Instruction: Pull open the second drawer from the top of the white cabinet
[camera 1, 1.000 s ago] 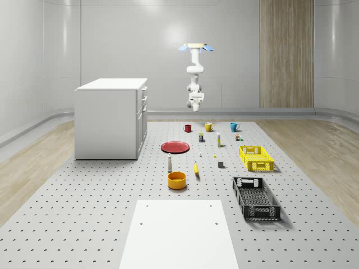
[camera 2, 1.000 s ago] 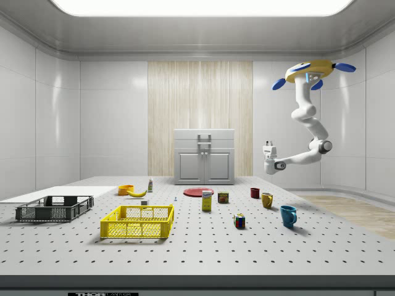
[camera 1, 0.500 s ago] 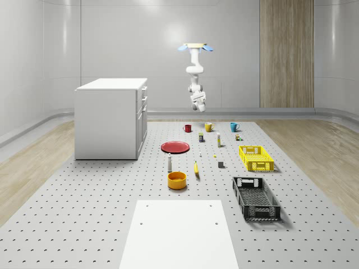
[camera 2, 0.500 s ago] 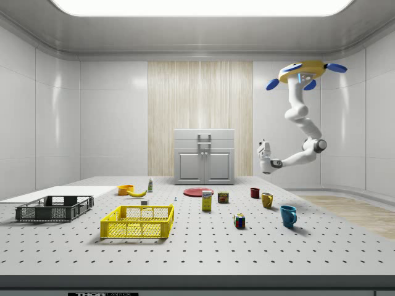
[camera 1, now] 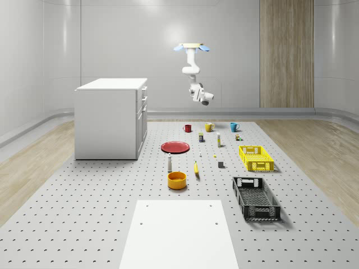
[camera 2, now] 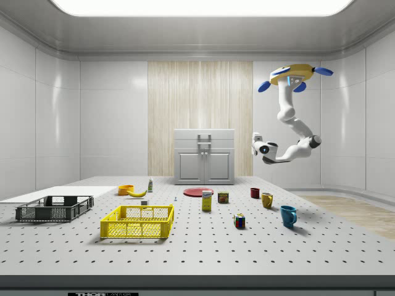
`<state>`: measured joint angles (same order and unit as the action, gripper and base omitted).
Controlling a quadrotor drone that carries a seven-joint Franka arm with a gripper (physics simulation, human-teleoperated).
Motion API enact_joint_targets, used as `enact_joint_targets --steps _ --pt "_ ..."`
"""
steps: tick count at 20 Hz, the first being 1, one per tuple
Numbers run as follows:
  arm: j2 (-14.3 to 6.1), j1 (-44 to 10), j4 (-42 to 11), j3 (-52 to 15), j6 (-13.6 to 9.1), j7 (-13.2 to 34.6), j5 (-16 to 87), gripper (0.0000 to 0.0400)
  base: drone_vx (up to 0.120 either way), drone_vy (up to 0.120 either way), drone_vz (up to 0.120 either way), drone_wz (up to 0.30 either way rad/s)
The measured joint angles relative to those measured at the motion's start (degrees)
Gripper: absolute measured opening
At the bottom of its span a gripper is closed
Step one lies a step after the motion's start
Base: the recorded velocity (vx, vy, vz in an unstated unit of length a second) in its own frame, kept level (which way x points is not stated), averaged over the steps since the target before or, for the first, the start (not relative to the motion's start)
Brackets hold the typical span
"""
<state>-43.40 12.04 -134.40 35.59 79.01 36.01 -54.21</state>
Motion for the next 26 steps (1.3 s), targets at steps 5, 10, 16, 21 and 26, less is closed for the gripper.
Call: enact_joint_targets --steps 5,10,16,21,26 --pt "-1.5 3.1 -2.5 3.4 1.2 -0.3 -3.3 0.0301 0.120 -0.120 0.000 0.000" --pt "-2.9 5.6 -3.6 5.4 2.6 -0.1 -4.1 0.0300 0.120 -0.120 0.000 0.000" --pt "-4.6 8.1 -4.2 7.0 4.4 0.6 -3.7 0.0300 0.120 -0.120 0.000 0.000" --pt "-6.0 10.0 -4.5 8.0 5.9 1.3 -2.9 0.0300 0.120 -0.088 0.000 0.000" --pt "-7.3 11.7 -4.7 8.9 7.3 2.1 -2.1 0.0300 0.120 0.000 -0.088 0.000"
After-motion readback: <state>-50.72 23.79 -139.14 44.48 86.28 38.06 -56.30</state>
